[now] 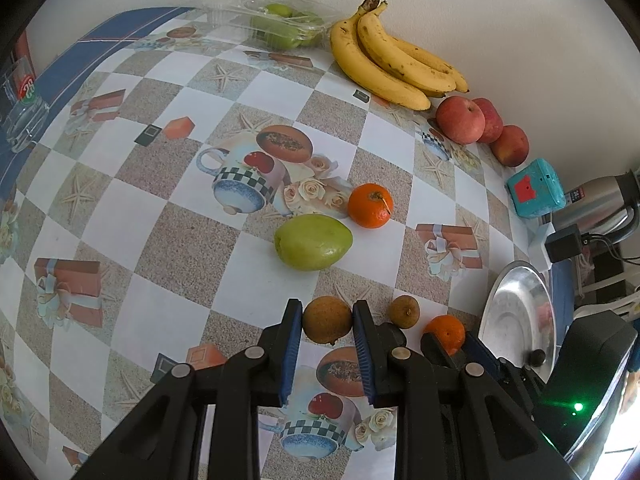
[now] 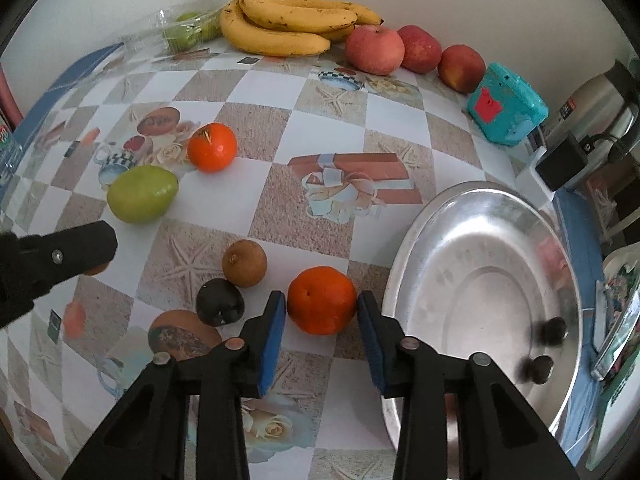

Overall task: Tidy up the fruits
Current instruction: 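Grasp a mandarin with the right gripper while the left gripper holds the kiwi, then carry the mandarin over the steel bowl while the left tool carries the kiwi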

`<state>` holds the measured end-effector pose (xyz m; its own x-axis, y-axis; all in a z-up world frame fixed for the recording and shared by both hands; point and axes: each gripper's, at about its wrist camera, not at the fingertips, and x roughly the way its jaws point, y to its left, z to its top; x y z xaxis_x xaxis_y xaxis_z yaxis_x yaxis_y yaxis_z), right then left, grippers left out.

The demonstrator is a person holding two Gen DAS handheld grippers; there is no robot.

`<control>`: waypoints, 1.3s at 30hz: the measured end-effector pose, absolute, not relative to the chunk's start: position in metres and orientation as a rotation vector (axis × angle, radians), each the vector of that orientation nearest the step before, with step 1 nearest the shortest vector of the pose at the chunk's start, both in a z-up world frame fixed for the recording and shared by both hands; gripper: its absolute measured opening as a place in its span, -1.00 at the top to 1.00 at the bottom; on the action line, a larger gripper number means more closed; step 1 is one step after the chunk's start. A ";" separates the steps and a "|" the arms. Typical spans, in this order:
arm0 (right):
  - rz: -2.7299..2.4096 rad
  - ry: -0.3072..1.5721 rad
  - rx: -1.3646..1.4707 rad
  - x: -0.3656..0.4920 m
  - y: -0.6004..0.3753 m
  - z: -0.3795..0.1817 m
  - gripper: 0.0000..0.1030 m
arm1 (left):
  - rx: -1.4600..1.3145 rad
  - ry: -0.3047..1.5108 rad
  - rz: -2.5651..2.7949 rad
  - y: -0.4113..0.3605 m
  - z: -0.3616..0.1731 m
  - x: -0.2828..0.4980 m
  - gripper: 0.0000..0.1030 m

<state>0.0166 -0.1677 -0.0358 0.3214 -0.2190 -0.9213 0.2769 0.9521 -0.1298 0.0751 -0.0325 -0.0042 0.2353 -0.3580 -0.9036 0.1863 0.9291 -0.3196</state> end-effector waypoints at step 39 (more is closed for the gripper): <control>-0.341 1.050 0.476 0.006 -0.236 0.019 0.29 | -0.032 1.221 -0.385 -0.090 0.017 0.117 0.46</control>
